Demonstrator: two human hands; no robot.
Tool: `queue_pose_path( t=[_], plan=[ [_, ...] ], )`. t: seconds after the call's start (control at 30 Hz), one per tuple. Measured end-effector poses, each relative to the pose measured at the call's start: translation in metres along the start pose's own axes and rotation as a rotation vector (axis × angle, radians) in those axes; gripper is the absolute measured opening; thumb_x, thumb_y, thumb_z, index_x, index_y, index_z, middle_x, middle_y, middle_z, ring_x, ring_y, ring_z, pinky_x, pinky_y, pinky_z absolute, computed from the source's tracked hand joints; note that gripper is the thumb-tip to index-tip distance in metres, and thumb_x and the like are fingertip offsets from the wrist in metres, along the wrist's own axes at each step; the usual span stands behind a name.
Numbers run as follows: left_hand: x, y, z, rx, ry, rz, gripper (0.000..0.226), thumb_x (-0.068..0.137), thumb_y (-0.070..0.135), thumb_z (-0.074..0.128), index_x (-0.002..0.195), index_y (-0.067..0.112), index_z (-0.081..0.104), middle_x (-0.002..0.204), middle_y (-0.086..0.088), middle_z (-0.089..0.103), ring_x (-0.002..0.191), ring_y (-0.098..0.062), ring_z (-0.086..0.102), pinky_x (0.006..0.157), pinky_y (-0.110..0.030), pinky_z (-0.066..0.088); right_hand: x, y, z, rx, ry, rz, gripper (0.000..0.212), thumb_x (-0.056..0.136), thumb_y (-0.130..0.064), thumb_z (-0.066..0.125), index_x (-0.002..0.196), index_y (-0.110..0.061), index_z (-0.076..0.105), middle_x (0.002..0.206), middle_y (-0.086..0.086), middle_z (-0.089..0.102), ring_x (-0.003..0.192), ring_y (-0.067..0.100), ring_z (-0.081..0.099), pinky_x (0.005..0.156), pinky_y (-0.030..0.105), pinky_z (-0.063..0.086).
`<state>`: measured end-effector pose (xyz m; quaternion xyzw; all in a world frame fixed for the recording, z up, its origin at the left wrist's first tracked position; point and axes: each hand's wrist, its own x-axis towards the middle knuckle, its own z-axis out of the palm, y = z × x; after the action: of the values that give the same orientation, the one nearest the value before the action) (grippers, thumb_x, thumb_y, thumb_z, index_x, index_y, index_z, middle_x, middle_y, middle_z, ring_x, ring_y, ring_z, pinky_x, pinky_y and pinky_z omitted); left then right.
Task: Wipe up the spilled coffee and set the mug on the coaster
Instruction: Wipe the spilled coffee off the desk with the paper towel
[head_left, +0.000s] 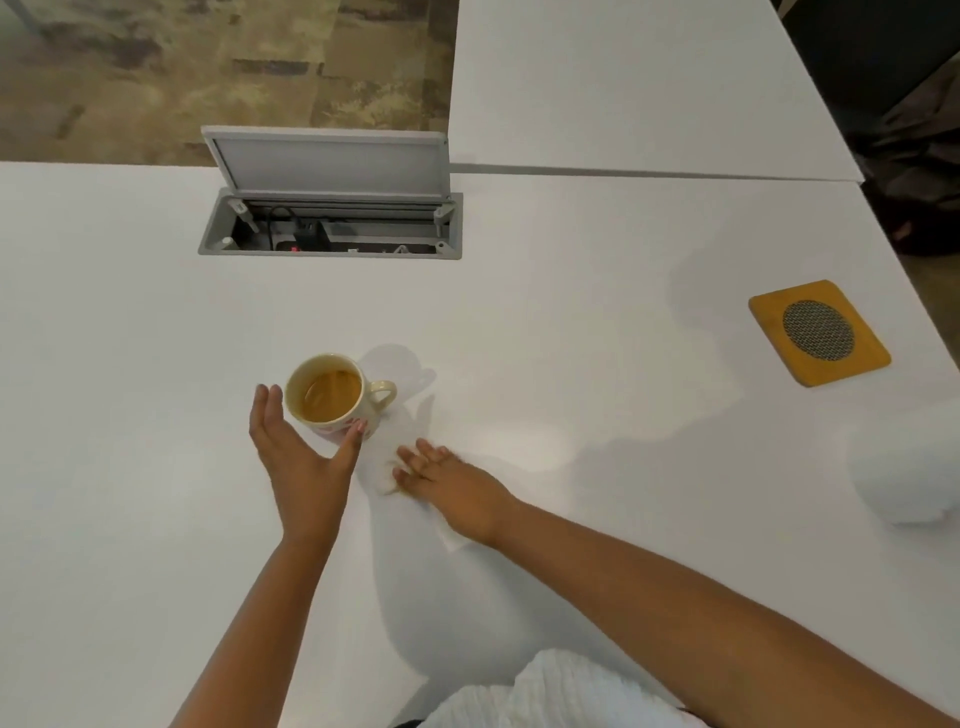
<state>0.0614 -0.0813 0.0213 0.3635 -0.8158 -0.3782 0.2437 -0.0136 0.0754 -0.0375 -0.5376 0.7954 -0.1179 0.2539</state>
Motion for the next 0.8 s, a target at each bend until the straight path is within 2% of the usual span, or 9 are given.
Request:
queue_pose_path(
  t=[0.1,0.2,0.3,0.43,0.5,0.57,0.63,0.73,0.8],
  plan=[
    [0.009,0.001,0.007,0.000,-0.058,0.006,0.096,0.071,0.031,0.076,0.143,0.013,0.016,0.154,-0.004,0.012,0.141,-0.012,0.010,0.109,-0.025,0.015,-0.014,0.026,-0.018,0.105,-0.045,-0.073,0.046,0.099,-0.006,0.025,0.144,-0.016,0.027,0.157,0.006,0.013,0.145,0.023,0.008,0.117,0.028,0.002],
    [0.019,-0.003,0.011,0.008,-0.075,-0.016,0.099,0.070,0.033,0.076,0.144,0.015,0.013,0.155,-0.003,0.010,0.142,-0.013,0.008,0.108,-0.024,0.014,-0.022,0.070,-0.050,0.192,0.112,0.177,0.046,0.097,0.001,0.027,0.141,-0.012,0.032,0.155,0.012,0.016,0.145,0.024,0.012,0.116,0.025,0.002],
    [0.024,-0.009,0.013,-0.019,-0.093,-0.067,0.104,0.068,0.034,0.078,0.145,0.018,0.009,0.155,-0.003,0.009,0.143,-0.014,0.008,0.108,-0.024,0.014,-0.045,0.107,-0.063,0.148,0.251,0.449,0.064,0.089,0.014,0.025,0.144,-0.018,0.024,0.157,0.004,0.008,0.146,0.020,0.006,0.118,0.026,0.003],
    [0.028,-0.012,0.017,-0.118,-0.102,-0.158,0.113,0.063,0.035,0.081,0.145,0.026,0.004,0.153,0.001,0.015,0.140,-0.014,0.017,0.105,-0.024,0.019,-0.076,0.096,-0.043,0.101,0.363,0.628,0.066,0.088,0.013,0.027,0.146,-0.016,0.017,0.158,0.006,0.005,0.146,0.022,0.007,0.115,0.023,0.012],
    [0.029,-0.014,0.018,-0.137,-0.097,-0.167,0.113,0.063,0.034,0.081,0.145,0.027,0.003,0.153,-0.001,0.018,0.140,-0.017,0.020,0.105,-0.027,0.022,-0.083,0.070,-0.030,0.011,0.466,0.557,0.057,0.084,0.013,0.035,0.137,-0.006,0.039,0.149,0.020,0.030,0.136,0.033,0.035,0.109,0.027,0.032],
    [0.029,-0.016,0.020,-0.141,-0.090,-0.169,0.112,0.064,0.033,0.081,0.145,0.028,0.004,0.152,-0.002,0.019,0.139,-0.019,0.023,0.105,-0.029,0.023,-0.090,0.045,-0.015,-0.062,0.483,0.442,0.050,0.075,0.008,0.038,0.116,-0.004,0.063,0.123,0.021,0.060,0.109,0.039,0.061,0.086,0.038,0.053],
    [0.026,-0.017,0.022,-0.132,-0.084,-0.169,0.112,0.065,0.031,0.081,0.145,0.028,0.003,0.153,-0.001,0.018,0.139,-0.019,0.022,0.105,-0.029,0.023,-0.102,0.027,0.007,-0.073,0.423,0.275,0.048,0.075,0.007,0.042,0.115,-0.006,0.065,0.121,0.018,0.063,0.107,0.040,0.061,0.081,0.047,0.052],
    [0.023,-0.022,0.021,-0.129,-0.088,-0.172,0.110,0.067,0.028,0.080,0.145,0.028,0.002,0.154,0.002,0.014,0.140,-0.018,0.020,0.108,-0.031,0.022,-0.133,0.029,0.012,-0.124,0.305,0.013,0.050,0.073,-0.001,0.064,0.121,-0.016,0.061,0.129,0.007,0.060,0.115,0.030,0.058,0.092,0.038,0.049],
    [0.018,-0.028,0.019,-0.150,-0.107,-0.186,0.110,0.068,0.027,0.080,0.144,0.029,0.001,0.154,0.002,0.015,0.139,-0.020,0.025,0.110,-0.036,0.025,-0.148,0.054,-0.002,-0.114,0.279,0.065,0.049,0.076,-0.002,0.065,0.122,-0.017,0.061,0.131,0.005,0.058,0.118,0.027,0.057,0.097,0.031,0.046]
  ],
)
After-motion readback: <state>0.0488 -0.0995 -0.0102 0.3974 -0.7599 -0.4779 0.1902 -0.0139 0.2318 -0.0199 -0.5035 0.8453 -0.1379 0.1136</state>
